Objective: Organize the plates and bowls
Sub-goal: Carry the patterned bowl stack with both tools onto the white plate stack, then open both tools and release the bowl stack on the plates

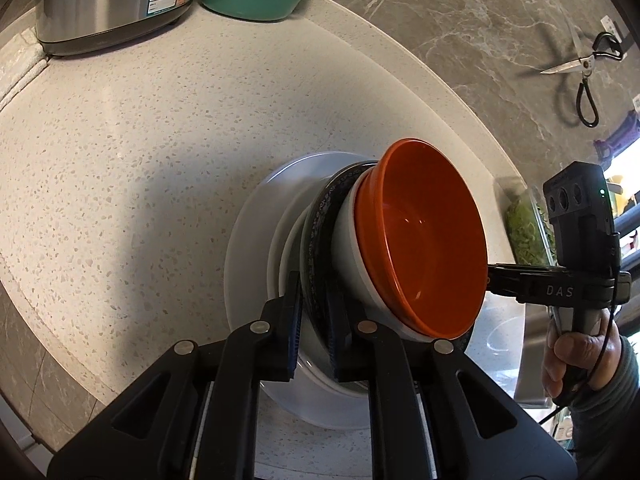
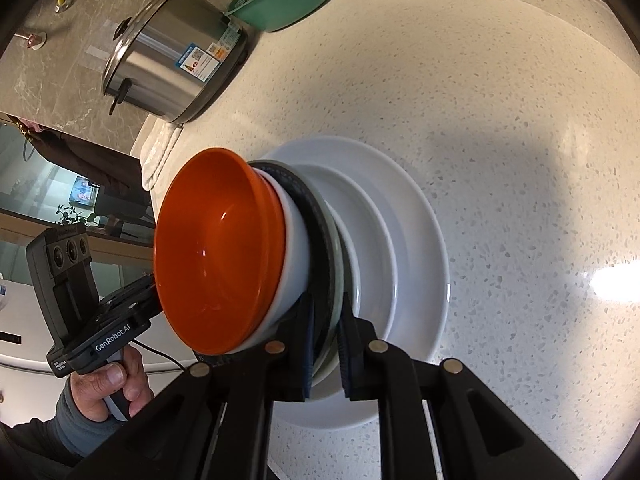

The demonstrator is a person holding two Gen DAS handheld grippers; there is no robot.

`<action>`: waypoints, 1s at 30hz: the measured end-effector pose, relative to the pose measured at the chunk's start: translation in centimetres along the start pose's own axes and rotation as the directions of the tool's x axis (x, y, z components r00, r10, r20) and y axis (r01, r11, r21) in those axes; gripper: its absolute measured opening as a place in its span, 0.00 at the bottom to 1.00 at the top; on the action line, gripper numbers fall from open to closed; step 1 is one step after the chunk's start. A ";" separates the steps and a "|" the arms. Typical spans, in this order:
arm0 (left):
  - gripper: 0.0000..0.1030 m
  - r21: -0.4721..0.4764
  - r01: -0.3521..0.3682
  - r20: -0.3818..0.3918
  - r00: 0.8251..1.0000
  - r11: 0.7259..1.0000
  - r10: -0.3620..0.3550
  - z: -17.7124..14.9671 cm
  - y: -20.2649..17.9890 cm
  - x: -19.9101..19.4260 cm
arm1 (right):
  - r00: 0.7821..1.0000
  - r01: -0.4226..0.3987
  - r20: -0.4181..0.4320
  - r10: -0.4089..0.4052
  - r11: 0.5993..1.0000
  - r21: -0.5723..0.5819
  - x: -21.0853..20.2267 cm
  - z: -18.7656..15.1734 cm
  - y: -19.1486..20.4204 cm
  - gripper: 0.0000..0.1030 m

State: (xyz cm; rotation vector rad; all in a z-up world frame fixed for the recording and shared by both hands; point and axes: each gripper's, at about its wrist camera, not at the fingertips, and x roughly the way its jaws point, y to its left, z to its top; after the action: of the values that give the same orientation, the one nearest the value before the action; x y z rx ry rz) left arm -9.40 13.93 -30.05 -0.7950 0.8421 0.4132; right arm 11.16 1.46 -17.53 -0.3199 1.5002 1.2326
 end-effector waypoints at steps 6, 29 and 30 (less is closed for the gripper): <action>0.11 0.007 0.004 -0.001 1.000 1.000 -0.004 -0.3 0.3 -0.3 | 1.000 0.012 0.010 -0.012 1.000 0.005 0.0 -0.3 0.2 0.13; 0.89 -0.131 -0.231 0.178 0.951 0.964 0.252 -5.6 0.0 -8.7 | 0.993 0.091 0.081 -0.089 0.996 -0.020 -4.6 -3.6 -0.3 0.88; 0.91 -0.134 -0.264 0.198 0.937 0.955 0.287 -5.8 -0.9 -9.4 | 0.990 0.104 0.097 -0.102 0.994 -0.020 -5.3 -3.9 -0.4 0.91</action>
State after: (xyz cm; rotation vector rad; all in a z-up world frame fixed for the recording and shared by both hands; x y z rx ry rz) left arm -17.53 8.76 -24.56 -0.7146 0.7337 0.7859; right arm 11.11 -4.03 -13.85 -0.3459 1.3707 1.1692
